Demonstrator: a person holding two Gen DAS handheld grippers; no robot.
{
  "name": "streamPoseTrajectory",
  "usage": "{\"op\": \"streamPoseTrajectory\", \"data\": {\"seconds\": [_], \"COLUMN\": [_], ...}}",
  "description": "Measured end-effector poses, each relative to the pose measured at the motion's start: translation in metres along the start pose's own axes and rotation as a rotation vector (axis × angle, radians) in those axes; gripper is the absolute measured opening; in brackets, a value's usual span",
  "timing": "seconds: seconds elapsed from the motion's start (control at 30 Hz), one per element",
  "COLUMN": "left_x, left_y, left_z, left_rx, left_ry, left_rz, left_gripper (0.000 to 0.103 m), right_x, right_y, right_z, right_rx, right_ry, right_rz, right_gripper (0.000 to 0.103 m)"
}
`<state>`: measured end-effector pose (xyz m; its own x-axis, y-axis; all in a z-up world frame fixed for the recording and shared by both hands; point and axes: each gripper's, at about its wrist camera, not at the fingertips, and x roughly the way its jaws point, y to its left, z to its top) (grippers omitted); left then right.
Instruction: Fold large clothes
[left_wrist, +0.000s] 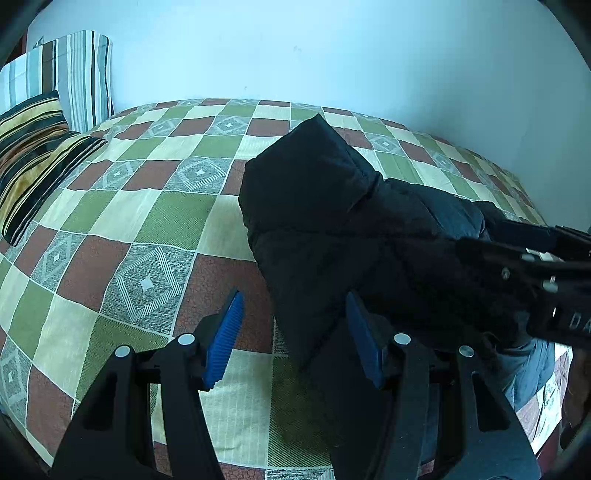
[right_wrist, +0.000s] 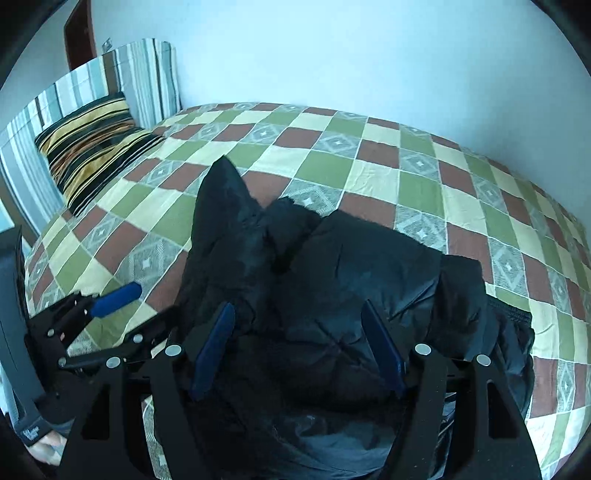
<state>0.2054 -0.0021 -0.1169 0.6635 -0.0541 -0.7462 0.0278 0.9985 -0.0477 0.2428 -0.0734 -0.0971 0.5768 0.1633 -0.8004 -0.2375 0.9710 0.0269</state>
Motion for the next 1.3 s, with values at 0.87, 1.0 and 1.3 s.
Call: {"op": "streamPoseTrajectory", "data": {"seconds": [0.87,1.0,1.3], "left_x": [0.000,-0.003,-0.004], "left_y": [0.011,0.004,-0.073], "left_z": [-0.004,-0.001,0.017], "left_rx": [-0.039,-0.028,0.066], "left_ry": [0.000,-0.007,-0.008], "left_rz": [0.021,0.005,-0.184], "left_gripper": [0.057,0.057,0.057], "right_x": [-0.001,-0.042,-0.091], "right_y": [0.007,-0.024,-0.135], "right_z": [-0.009,-0.015,-0.070], "right_rx": [-0.054,-0.013,0.202], "right_ry": [0.041,-0.050,-0.071], "right_rz": [0.048,-0.022,-0.177], "right_gripper": [0.008,0.007,0.007]}}
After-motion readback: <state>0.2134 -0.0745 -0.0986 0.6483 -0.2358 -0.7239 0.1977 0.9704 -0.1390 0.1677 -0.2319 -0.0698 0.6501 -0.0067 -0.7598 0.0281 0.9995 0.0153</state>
